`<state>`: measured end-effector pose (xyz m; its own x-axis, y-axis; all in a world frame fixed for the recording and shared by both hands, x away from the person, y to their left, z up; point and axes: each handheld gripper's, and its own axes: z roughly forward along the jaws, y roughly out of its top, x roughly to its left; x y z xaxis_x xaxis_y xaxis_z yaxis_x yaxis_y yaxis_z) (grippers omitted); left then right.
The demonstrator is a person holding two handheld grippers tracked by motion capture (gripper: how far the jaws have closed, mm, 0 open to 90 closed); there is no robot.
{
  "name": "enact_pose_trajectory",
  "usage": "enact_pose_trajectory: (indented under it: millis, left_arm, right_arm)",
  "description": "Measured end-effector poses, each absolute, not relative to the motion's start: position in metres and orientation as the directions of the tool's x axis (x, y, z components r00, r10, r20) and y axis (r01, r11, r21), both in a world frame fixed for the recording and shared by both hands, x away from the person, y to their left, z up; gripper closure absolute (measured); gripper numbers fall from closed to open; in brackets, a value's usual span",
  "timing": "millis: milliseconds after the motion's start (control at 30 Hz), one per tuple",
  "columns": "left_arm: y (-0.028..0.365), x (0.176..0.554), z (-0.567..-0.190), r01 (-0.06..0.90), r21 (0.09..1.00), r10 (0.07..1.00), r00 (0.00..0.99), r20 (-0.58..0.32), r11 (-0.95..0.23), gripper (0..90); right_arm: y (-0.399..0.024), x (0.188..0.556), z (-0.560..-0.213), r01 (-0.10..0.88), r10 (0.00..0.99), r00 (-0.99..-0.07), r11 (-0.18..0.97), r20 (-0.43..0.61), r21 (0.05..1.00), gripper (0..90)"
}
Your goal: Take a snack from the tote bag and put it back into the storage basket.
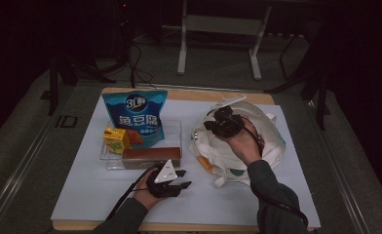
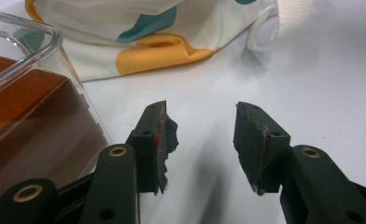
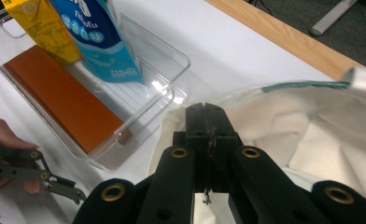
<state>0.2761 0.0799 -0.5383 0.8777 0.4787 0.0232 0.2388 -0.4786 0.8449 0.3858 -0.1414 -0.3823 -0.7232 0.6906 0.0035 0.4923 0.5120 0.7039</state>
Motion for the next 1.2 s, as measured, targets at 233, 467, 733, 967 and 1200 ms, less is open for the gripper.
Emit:
enact_pose_trajectory:
  millis: [233, 467, 733, 967, 1200]
  left_arm:
    - [0.08, 0.276, -0.538, 0.236, 0.845, 0.477, 0.878, 0.025, -0.479, 54.8]
    - [0.079, 0.276, -0.539, 0.237, 0.845, 0.478, 0.878, 0.025, -0.479, 54.9]
    - [0.079, 0.276, -0.538, 0.238, 0.844, 0.478, 0.878, 0.024, -0.48, 54.9]
    - [0.079, 0.276, -0.539, 0.239, 0.844, 0.477, 0.878, 0.023, -0.48, 54.9]
    - [0.079, 0.276, -0.539, 0.239, 0.844, 0.478, 0.878, 0.023, -0.48, 54.9]
  right_arm:
    - [-0.163, 0.38, -0.381, 0.497, 0.703, -0.711, 0.498, 0.004, 0.71, 90.0]
    - [-0.192, 0.379, -0.384, 0.523, 0.736, -0.677, 0.464, 0.017, 0.715, 90.0]
    - [-0.22, 0.376, -0.397, 0.554, 0.769, -0.639, 0.453, 0.008, 0.698, 90.0]
    - [-0.242, 0.372, -0.412, 0.592, 0.797, -0.604, 0.437, 0.014, 0.677, 90.0]
    - [-0.257, 0.366, -0.427, 0.619, 0.813, -0.582, 0.433, 0.012, 0.655, 90.0]
